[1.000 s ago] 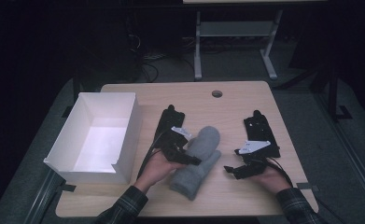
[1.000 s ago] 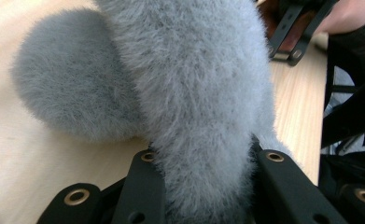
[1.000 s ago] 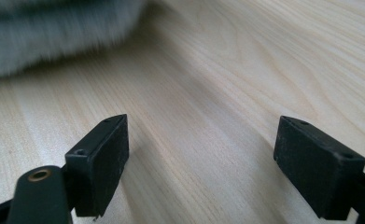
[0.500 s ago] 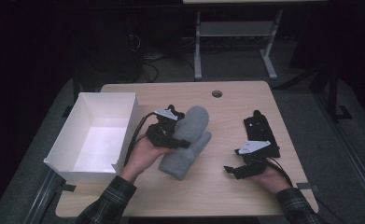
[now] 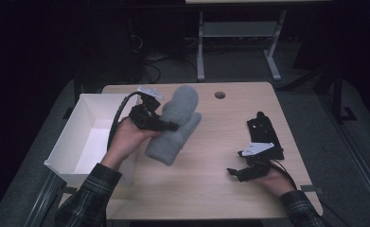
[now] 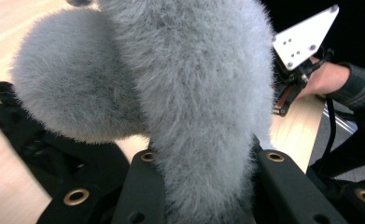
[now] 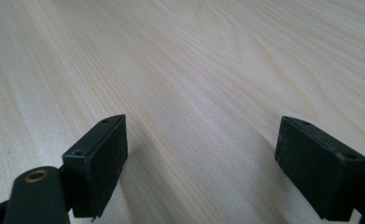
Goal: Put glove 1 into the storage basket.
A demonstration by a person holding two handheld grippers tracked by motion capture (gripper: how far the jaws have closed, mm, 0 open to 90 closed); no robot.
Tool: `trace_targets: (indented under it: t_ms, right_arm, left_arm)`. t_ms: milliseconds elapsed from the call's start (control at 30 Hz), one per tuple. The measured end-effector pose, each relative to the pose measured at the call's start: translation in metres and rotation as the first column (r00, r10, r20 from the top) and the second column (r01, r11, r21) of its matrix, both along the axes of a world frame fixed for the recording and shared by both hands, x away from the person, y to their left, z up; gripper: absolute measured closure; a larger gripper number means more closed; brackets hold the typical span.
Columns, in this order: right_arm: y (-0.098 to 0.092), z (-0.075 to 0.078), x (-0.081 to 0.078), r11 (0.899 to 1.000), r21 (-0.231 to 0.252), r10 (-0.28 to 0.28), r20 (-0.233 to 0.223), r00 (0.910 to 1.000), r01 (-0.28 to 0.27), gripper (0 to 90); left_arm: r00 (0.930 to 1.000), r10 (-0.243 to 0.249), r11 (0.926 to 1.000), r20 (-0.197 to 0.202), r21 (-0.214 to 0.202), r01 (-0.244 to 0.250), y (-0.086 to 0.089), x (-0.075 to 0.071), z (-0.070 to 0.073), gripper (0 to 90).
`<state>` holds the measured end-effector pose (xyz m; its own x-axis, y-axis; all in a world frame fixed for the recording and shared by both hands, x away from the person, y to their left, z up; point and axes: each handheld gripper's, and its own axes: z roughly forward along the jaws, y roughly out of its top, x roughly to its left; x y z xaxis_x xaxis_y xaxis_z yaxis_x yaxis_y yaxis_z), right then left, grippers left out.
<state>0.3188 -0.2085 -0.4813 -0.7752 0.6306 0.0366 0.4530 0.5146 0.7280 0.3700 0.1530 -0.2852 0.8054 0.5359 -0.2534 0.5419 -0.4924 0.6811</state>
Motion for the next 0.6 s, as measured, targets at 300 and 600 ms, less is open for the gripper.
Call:
trace_targets:
  t_ms: [300, 600]
  right_arm:
    - [0.000, 0.000, 0.000, 1.000, 0.000, 0.000, 0.000, 1.0000, 0.000, 17.0]
    - [0.000, 0.000, 0.000, 1.000, 0.000, 0.000, 0.000, 1.0000, 0.000, 17.0]
  left_arm:
    - [0.9971, 0.065, 0.9979, 0.041, -0.005, -0.064, 0.034, 0.001, 0.030, 72.3]
    - [0.9879, 0.150, 0.9885, 0.041, -0.026, -0.149, 0.082, 0.000, 0.042, 72.3]
